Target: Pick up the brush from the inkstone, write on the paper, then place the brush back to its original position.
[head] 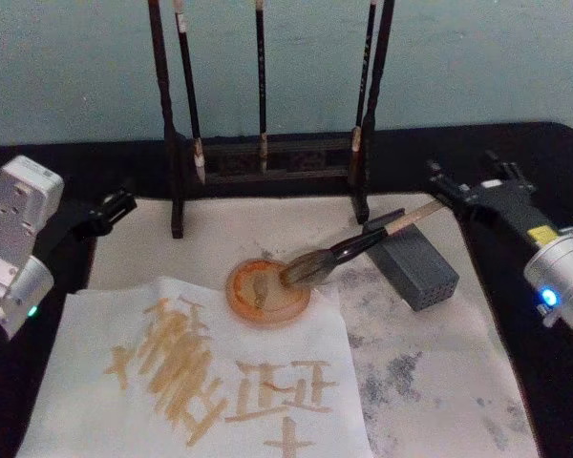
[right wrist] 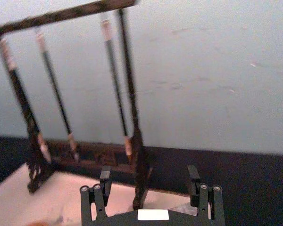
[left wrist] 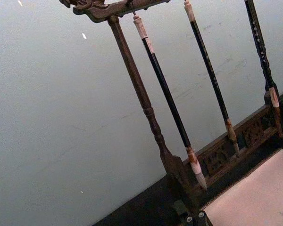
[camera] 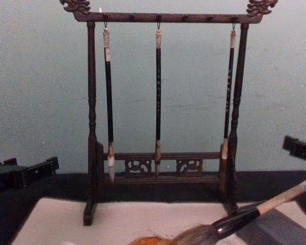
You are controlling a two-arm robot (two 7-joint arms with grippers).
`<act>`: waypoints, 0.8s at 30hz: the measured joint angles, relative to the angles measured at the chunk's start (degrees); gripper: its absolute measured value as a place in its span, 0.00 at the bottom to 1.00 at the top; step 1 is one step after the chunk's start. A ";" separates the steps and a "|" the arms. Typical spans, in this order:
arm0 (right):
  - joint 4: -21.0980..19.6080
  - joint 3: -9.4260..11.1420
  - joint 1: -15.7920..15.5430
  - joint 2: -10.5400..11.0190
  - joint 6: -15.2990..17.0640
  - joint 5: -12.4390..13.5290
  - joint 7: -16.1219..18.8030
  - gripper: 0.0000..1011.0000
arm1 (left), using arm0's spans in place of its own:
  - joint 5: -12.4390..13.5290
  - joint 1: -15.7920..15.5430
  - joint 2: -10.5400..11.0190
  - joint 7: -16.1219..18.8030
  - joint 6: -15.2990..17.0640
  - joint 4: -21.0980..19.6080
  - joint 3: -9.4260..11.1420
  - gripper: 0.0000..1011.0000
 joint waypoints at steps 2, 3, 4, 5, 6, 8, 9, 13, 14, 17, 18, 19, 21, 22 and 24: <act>0.14 -1.22 0.40 0.08 -0.67 -4.17 0.07 1.00 | 0.00 0.00 0.00 0.00 0.00 0.00 0.00 0.99; 0.14 -1.22 0.40 0.08 -0.67 -4.17 0.07 1.00 | 0.00 0.00 0.00 0.00 0.00 0.00 0.00 0.99; 0.28 -2.00 0.61 0.14 -1.23 -6.98 0.04 1.00 | 0.00 0.00 0.00 0.00 0.00 0.00 0.00 0.99; 0.38 -2.33 0.70 0.15 -1.43 -8.16 0.04 1.00 | 0.00 0.00 0.00 0.00 0.00 0.00 0.00 0.99; 0.46 -2.59 0.80 0.15 -1.55 -9.14 0.06 1.00 | 0.00 0.00 0.00 0.00 0.00 0.00 0.00 0.99; 0.80 -3.23 1.06 0.10 -1.88 -11.77 0.02 1.00 | 0.00 0.00 0.00 0.00 0.00 0.00 0.00 0.99; 1.09 -3.56 1.22 -0.04 -2.01 -13.12 0.01 1.00 | 0.00 0.00 0.00 0.00 0.00 0.00 0.00 0.99; 1.79 -3.63 1.54 -0.40 -2.21 -14.87 0.04 1.00 | 0.00 0.00 0.00 0.00 0.00 0.00 0.00 0.99; 1.93 -3.51 1.60 -0.45 -2.28 -14.96 0.09 1.00 | 0.00 0.00 0.00 0.00 0.00 0.00 0.00 0.99; 2.12 -3.29 1.70 -0.52 -2.40 -15.11 0.15 1.00 | 0.00 0.00 0.00 0.00 0.00 0.00 0.00 0.99; 2.12 -3.29 1.69 -0.51 -2.40 -15.11 0.15 1.00 | 0.00 0.00 0.00 0.00 0.00 0.00 0.00 0.99; 2.11 -3.31 1.67 -0.51 -2.40 -15.09 0.16 1.00 | 0.00 0.00 0.00 0.00 0.00 0.00 0.00 0.99; 2.07 -3.32 1.66 -0.50 -2.41 -15.06 0.16 1.00 | 0.00 0.00 0.00 0.00 0.00 0.00 0.00 0.99; 2.07 -3.32 1.66 -0.50 -2.41 -15.06 0.16 1.00 | 0.00 0.00 0.00 0.00 0.00 0.00 0.00 0.99; 2.04 -3.33 1.64 -0.49 -2.40 -15.01 0.17 1.00 | 0.00 0.00 0.00 0.00 0.00 0.00 0.00 0.99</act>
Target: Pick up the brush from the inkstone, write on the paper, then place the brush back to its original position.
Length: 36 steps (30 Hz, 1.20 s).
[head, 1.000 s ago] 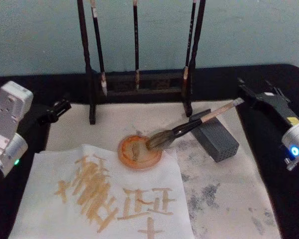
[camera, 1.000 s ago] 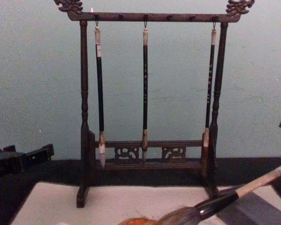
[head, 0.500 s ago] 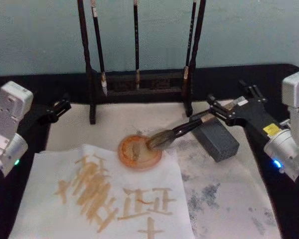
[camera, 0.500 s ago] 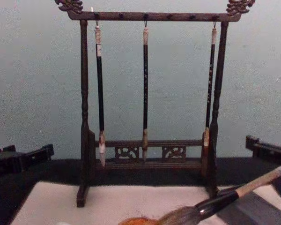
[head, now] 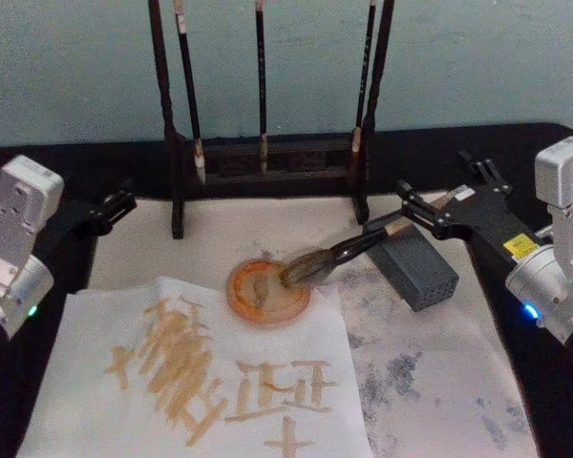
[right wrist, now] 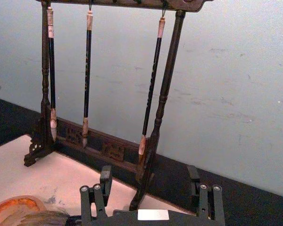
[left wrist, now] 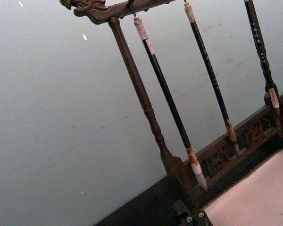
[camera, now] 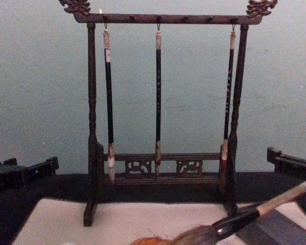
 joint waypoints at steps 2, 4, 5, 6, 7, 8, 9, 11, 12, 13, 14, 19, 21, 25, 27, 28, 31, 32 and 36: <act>-0.03 -0.01 -0.01 0.01 0.02 0.06 0.00 1.00 | 0.00 0.00 0.00 0.00 0.00 0.00 0.00 0.99; -0.06 -0.03 -0.02 0.02 0.05 0.10 0.00 1.00 | 0.00 0.00 0.00 0.00 0.00 0.00 0.00 0.99; -0.06 -0.03 -0.02 0.02 0.05 0.10 0.00 1.00 | 0.00 0.00 0.00 0.00 0.00 0.00 0.00 0.99; -0.08 -0.04 -0.03 0.03 0.07 0.12 0.00 1.00 | 0.00 0.00 0.00 0.00 0.00 0.00 0.00 0.99; -0.10 -0.05 -0.03 0.04 0.08 0.14 0.01 1.00 | 0.00 0.00 0.00 0.00 0.00 0.00 0.00 0.99; -0.10 -0.05 -0.04 0.04 0.09 0.15 0.00 1.00 | 0.00 0.00 0.00 0.00 0.00 0.00 0.00 0.99; -0.10 -0.06 -0.04 0.05 0.10 0.15 0.00 1.00 | 0.00 0.00 0.00 0.00 0.00 0.00 0.00 0.99; -0.11 -0.07 -0.05 0.06 0.12 0.19 0.00 1.00 | 0.00 0.00 0.00 0.00 0.00 0.00 0.00 0.99; -0.12 -0.07 -0.05 0.06 0.13 0.20 0.01 1.00 | 0.00 0.00 0.00 0.00 0.00 0.00 0.00 0.99; -0.12 -0.08 -0.06 0.06 0.14 0.22 0.01 1.00 | 0.00 0.00 0.00 0.00 0.00 0.00 0.00 0.99; -0.13 -0.08 -0.07 0.07 0.16 0.24 0.00 1.00 | 0.00 0.00 0.00 0.00 0.00 0.00 0.00 0.99; -0.16 -0.08 -0.08 0.08 0.19 0.29 0.00 1.00 | 0.00 0.00 0.00 0.00 0.00 0.00 0.00 0.99; -0.17 -0.08 -0.08 0.08 0.20 0.30 0.01 1.00 | 0.00 0.00 0.00 0.00 0.00 0.00 0.00 0.99; -0.19 -0.08 -0.08 0.08 0.22 0.33 0.01 1.00 | 0.00 0.00 0.00 0.00 0.00 0.00 0.00 0.99; -0.20 -0.08 -0.09 0.08 0.23 0.34 0.00 1.00 | 0.00 0.00 0.00 0.00 0.00 0.00 0.00 0.99; -0.20 -0.08 -0.09 0.08 0.23 0.34 0.00 1.00 | 0.00 0.00 0.00 0.00 0.00 0.00 0.00 0.99; -0.20 -0.08 -0.08 0.08 0.25 0.36 0.00 1.00 | 0.00 0.00 0.00 0.00 0.00 0.00 0.00 0.99; -0.20 -0.08 -0.08 0.08 0.26 0.37 0.00 1.00 | 0.00 0.00 -0.01 0.00 0.00 0.00 0.00 0.99; -0.20 -0.08 -0.08 0.08 0.26 0.39 0.00 1.00 | 0.00 0.00 0.00 0.00 0.00 0.00 0.00 0.99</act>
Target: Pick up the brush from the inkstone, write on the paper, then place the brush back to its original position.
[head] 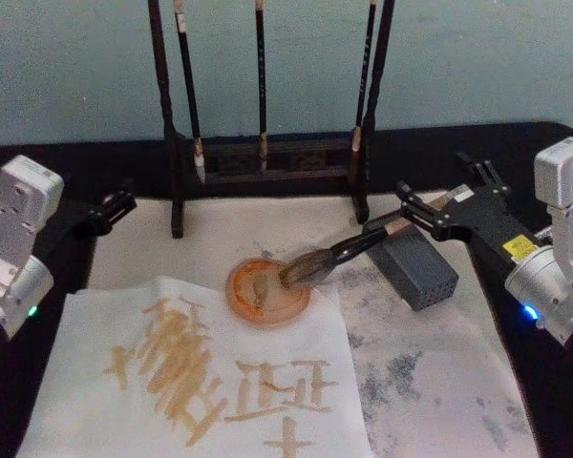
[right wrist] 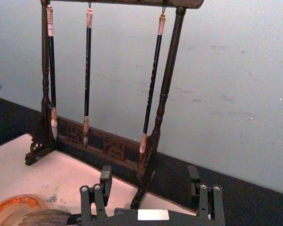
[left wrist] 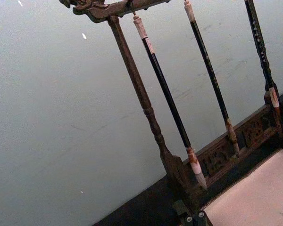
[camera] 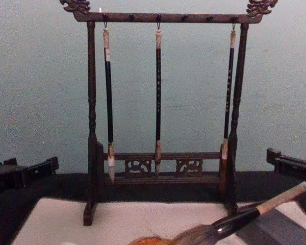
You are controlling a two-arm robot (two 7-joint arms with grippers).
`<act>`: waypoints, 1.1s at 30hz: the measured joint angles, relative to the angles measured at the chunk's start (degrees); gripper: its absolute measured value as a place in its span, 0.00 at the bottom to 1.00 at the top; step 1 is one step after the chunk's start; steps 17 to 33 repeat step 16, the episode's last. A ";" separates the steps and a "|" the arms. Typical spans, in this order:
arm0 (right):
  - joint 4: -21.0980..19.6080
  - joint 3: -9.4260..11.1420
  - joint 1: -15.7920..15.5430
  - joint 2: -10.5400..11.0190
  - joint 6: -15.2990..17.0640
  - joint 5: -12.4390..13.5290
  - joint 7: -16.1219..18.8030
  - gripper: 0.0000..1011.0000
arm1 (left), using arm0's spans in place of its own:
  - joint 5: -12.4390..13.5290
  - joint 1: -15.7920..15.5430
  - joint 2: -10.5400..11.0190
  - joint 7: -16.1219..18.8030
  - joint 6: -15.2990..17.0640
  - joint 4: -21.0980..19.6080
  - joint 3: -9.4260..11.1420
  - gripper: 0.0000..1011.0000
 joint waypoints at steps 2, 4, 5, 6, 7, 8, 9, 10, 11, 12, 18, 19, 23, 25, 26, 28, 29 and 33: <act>0.00 0.00 0.00 0.00 0.00 0.00 0.00 1.00 | 0.00 0.01 0.00 0.00 0.00 0.00 0.00 0.99; 0.00 0.00 0.00 0.00 0.00 0.00 0.00 1.00 | 0.00 0.00 0.00 0.00 0.00 0.00 0.00 0.99; 0.00 0.00 0.00 0.00 0.00 0.00 0.00 1.00 | 0.00 0.00 0.00 0.00 0.00 0.00 0.00 0.99; 0.00 0.00 0.00 0.00 0.00 0.00 0.00 1.00 | 0.00 0.00 0.00 0.00 0.00 0.00 0.00 0.99; 0.00 0.00 0.00 0.00 0.00 0.00 0.00 1.00 | 0.00 0.00 0.00 0.00 0.00 0.00 0.00 0.99; 0.00 0.00 0.00 0.00 0.00 0.00 0.00 1.00 | 0.00 0.00 0.00 0.00 0.00 0.00 0.00 0.99; 0.01 0.00 0.00 0.00 0.00 0.00 0.00 1.00 | 0.00 0.00 0.00 0.00 0.00 0.00 0.00 0.99; 0.01 0.00 0.00 0.00 0.00 0.00 0.00 1.00 | 0.00 0.00 0.00 0.00 0.00 0.00 0.00 0.99; 0.01 0.00 0.00 0.00 0.00 0.00 0.00 1.00 | 0.00 0.00 0.00 0.00 0.00 0.00 0.00 0.99; 0.01 0.00 0.00 0.00 0.00 0.00 0.00 1.00 | 0.00 0.00 0.00 0.00 0.00 0.00 0.00 0.99; 0.01 0.00 0.00 0.00 0.00 0.00 0.00 1.00 | 0.00 0.00 0.00 0.00 0.00 0.00 0.00 0.99; 0.01 0.00 0.00 0.00 0.00 0.00 0.00 1.00 | 0.00 0.00 0.00 0.00 0.00 0.00 0.00 0.99; 0.01 0.00 0.00 0.00 0.00 0.00 0.00 1.00 | 0.00 0.00 0.00 0.00 0.00 0.00 0.00 0.99; 0.01 0.00 0.00 0.00 0.00 0.00 0.00 1.00 | 0.00 0.00 0.00 0.00 0.00 0.00 0.00 0.99; 0.01 0.00 0.00 0.00 0.00 0.00 0.00 1.00 | 0.00 0.00 0.00 0.00 0.00 0.00 0.00 0.99; 0.01 0.00 0.00 0.00 0.00 0.00 0.00 1.00 | 0.00 0.00 0.00 0.00 0.00 0.00 0.00 0.99; 0.01 0.00 0.00 0.00 0.00 0.00 0.00 1.00 | 0.00 0.00 0.00 0.00 0.00 0.00 0.00 0.99; 0.01 0.00 0.00 0.00 0.00 0.00 0.00 1.00 | 0.00 0.00 0.00 0.00 0.00 0.00 0.00 0.99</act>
